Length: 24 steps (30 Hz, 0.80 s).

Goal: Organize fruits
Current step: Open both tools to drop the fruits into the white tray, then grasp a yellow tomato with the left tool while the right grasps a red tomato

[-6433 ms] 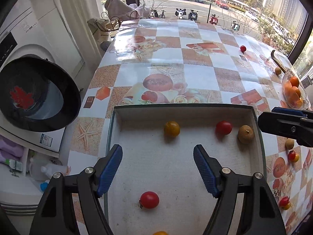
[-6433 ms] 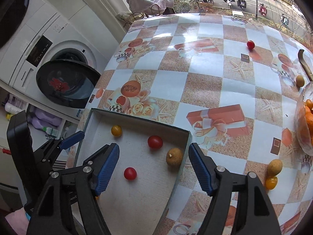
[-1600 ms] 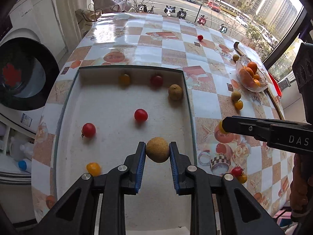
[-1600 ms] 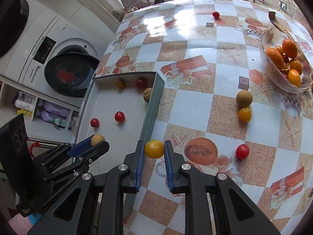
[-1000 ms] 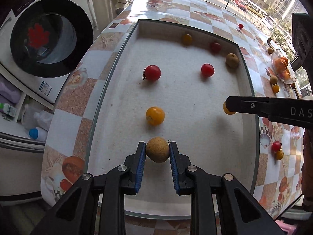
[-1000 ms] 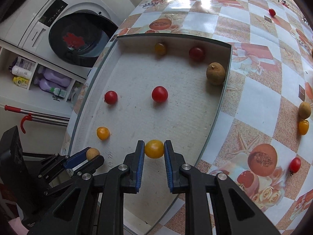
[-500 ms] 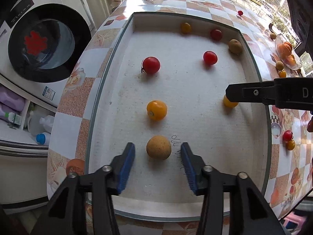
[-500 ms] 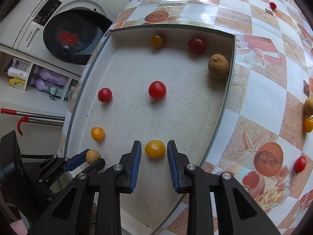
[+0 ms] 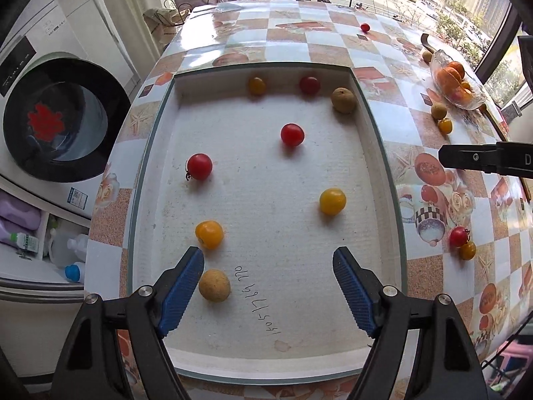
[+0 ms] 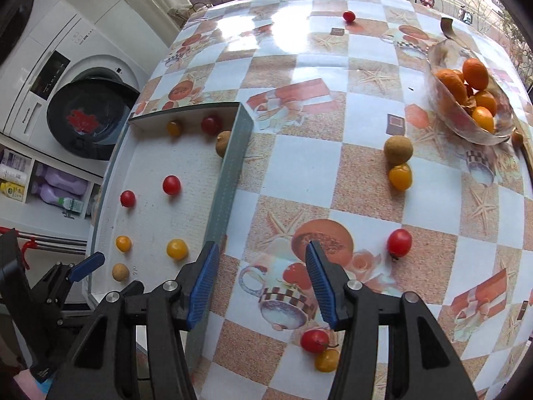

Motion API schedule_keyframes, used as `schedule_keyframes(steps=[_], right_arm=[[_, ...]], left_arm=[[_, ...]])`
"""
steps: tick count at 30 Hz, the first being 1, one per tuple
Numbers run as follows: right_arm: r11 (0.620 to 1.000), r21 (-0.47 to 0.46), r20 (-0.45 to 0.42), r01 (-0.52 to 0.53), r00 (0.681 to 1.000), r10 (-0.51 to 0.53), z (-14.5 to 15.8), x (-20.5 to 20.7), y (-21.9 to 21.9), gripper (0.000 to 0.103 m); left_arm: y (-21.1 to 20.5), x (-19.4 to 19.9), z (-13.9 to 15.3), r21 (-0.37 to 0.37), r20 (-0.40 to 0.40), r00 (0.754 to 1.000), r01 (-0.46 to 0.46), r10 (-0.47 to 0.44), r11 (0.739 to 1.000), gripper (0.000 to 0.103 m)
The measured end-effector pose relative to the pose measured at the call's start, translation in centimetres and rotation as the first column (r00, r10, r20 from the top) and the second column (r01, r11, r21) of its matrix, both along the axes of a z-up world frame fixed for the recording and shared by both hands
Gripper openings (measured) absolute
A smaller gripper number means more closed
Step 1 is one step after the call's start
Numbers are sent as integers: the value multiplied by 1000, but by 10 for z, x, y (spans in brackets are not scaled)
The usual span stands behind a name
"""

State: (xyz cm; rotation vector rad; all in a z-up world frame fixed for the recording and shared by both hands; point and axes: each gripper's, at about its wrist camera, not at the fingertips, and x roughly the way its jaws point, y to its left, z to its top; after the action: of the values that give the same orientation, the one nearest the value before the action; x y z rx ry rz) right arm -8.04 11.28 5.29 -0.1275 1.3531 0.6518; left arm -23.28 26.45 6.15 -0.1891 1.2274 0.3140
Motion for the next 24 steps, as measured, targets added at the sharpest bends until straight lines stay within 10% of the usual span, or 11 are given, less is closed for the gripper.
schedule_keyframes(steps=[13,24], right_arm=[[992,-103,10,77,997,-77,-26,23,-65,58],[995,-90,17,-42,999,44,-33,33,-54,58]], left_arm=[[-109,25,15,-132,46,989,144,-140,981,80],[-151,44,-28,-262,-54,998,-52,39,964,80]])
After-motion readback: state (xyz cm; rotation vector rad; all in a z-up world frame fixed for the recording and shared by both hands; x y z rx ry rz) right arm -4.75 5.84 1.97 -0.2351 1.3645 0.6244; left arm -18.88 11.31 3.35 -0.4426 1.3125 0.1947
